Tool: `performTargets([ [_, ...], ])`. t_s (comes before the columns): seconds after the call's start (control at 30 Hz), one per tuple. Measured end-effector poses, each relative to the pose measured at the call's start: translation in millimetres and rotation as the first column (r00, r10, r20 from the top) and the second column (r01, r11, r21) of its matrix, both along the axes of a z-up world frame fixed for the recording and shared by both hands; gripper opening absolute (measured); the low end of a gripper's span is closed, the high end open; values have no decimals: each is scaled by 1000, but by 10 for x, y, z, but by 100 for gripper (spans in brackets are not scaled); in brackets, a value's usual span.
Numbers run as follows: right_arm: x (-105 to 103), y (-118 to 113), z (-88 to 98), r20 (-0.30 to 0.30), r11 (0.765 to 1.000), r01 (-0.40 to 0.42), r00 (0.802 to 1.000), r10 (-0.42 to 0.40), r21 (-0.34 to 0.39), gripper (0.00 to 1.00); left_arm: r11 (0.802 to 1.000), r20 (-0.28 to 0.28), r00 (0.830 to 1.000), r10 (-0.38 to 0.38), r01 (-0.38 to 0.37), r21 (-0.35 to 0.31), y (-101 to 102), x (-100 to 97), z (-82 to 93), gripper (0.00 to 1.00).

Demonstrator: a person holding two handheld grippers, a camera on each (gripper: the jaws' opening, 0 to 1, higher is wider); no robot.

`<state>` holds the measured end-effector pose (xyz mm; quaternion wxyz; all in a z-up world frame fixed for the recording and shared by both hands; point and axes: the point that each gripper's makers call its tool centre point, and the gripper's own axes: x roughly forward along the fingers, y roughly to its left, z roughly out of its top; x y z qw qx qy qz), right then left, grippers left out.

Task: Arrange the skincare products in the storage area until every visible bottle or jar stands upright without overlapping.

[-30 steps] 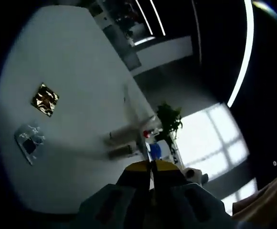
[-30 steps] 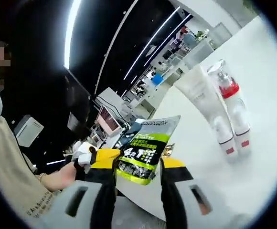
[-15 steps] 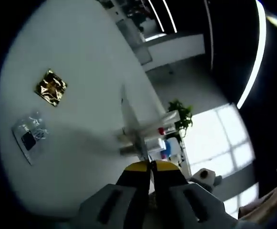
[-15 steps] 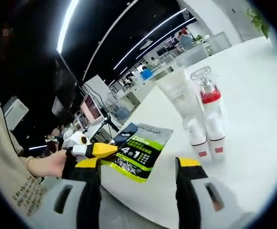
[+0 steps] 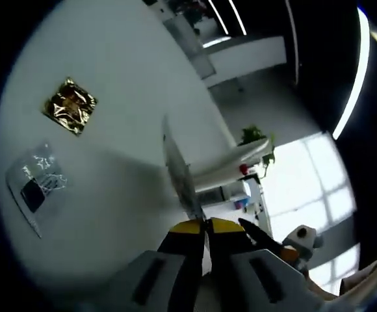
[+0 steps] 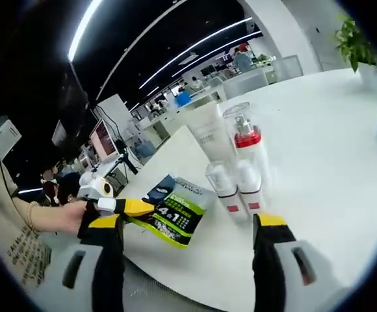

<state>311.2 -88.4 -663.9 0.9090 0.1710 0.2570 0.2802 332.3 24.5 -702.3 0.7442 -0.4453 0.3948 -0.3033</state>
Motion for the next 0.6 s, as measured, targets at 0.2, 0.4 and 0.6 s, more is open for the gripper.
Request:
performTargets([
  [0.2, 2, -169, -23, 4, 998, 60, 998, -60, -19, 92, 1000, 7, 1000, -20, 20, 24, -43, -15, -133, 0],
  [0.4, -6, -247, -60, -3, 995, 96, 995, -96, -30, 98, 997, -8, 1000, -24, 25, 67, -4, -5, -363, 0],
  [0.6, -15, -252, -91, -8, 993, 112, 994, -112, -29, 99, 992, -24, 999, -24, 27, 125, 36, -9, -544, 0],
])
